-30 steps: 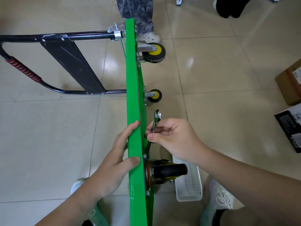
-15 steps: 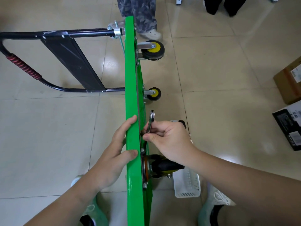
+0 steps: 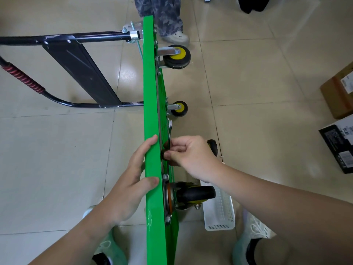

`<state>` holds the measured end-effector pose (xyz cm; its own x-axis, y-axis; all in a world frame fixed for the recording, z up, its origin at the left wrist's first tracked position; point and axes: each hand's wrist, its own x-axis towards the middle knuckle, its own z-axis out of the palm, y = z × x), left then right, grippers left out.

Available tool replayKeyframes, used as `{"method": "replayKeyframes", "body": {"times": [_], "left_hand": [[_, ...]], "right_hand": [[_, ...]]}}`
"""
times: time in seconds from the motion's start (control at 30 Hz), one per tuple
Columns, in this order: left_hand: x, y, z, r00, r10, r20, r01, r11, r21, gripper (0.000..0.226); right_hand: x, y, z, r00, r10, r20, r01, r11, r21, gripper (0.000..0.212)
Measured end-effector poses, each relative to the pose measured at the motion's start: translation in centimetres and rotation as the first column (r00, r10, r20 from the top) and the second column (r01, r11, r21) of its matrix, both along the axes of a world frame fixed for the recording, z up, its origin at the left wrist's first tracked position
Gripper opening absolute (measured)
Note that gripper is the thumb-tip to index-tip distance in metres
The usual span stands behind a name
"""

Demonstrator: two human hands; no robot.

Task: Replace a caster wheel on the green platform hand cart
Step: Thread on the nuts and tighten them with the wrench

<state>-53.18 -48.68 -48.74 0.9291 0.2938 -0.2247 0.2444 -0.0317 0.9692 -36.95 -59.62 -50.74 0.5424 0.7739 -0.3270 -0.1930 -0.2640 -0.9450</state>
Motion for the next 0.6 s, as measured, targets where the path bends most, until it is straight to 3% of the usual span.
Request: {"method": "replayKeyframes", "body": {"times": [0.23, 0.6], "left_hand": [[0.2, 0.1, 0.1, 0.999, -0.021, -0.042, 0.021, 1.000, 0.006, 0.083], [0.2, 0.5, 0.2, 0.996, -0.052, -0.075, 0.054, 0.998, 0.032, 0.084]], "right_hand": [[0.6, -0.1, 0.2, 0.988, 0.018, 0.157, -0.012, 0.999, -0.044, 0.018], [1.9, 0.4, 1.2, 0.977, 0.025, 0.212, -0.009, 0.997, -0.075, 0.009]]}}
